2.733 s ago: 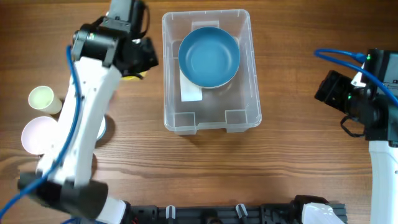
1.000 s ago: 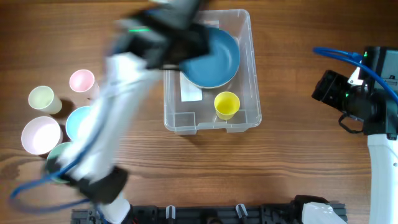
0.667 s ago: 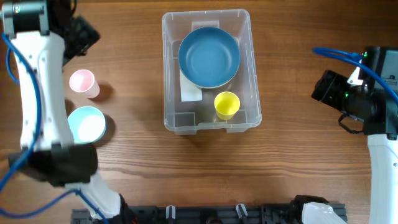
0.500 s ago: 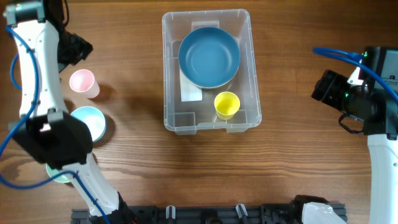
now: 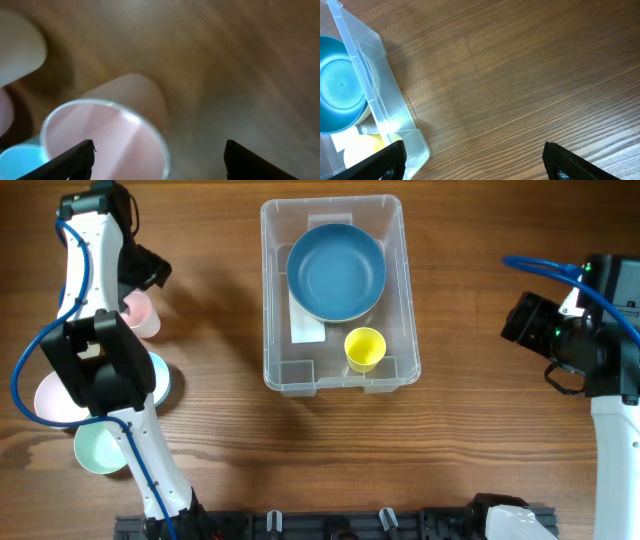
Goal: Pack container
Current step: 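Move the left gripper back to the pink cup and grasp it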
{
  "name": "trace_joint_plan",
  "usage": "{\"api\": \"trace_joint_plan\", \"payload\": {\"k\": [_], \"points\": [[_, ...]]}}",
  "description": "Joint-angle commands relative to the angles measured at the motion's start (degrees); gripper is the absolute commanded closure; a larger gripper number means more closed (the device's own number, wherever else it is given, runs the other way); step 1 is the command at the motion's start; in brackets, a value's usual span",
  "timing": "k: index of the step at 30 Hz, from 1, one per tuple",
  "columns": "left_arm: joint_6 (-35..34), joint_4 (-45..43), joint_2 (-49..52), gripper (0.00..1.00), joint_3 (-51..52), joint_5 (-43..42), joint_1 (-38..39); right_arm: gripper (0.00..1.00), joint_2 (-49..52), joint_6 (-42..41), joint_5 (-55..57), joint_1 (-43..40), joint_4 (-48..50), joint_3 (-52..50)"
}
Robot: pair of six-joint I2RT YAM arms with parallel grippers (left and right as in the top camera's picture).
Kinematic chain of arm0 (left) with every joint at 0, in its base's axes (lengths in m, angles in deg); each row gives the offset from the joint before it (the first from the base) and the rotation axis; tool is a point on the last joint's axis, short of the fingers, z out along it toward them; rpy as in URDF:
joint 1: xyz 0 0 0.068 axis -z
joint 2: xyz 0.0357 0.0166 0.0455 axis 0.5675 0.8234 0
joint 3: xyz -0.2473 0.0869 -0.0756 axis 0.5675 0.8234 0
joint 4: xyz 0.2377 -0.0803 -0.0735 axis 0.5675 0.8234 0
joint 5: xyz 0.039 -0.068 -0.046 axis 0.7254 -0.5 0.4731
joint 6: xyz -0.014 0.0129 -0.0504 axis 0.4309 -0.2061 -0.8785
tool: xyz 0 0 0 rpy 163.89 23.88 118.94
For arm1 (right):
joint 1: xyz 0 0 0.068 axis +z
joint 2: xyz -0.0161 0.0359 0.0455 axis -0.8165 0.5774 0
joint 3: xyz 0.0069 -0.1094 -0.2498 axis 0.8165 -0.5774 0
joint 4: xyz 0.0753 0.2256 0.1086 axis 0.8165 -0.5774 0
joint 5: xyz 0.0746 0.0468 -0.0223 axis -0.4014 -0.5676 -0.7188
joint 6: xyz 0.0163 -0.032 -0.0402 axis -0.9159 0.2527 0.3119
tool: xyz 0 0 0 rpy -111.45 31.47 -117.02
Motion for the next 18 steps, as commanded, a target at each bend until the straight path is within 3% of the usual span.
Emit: {"api": "trace_joint_plan", "payload": {"k": [1,2,4,16,17,18], "points": [[3.1,-1.09,0.7,0.29,0.11,-1.55,1.6,0.11,0.22,0.59,-0.72,-0.17,0.17,-0.15],[3.08,-1.33,0.74,0.41,0.11,-1.57,1.9,0.11,0.22,0.63,-0.74,-0.17,0.17,-0.15],[3.06,-1.53,0.76,0.52,0.17,-1.55,2.4,0.11,0.22,1.25,-0.74,-0.17,0.17,-0.15],[3.06,-4.72,0.85,0.45,6.49,-1.53,2.71,0.11,0.22,1.25,-0.74,-0.17,0.17,-0.15],[3.06,-4.79,0.85,0.47,6.88,-1.51,2.71,0.11,0.22,1.25,-0.74,-0.17,0.17,-0.15],[3.08,-4.79,0.85,0.57,6.88,-1.51,2.71,0.11,0.22,1.29,-0.74,-0.17,0.17,-0.15]]}}
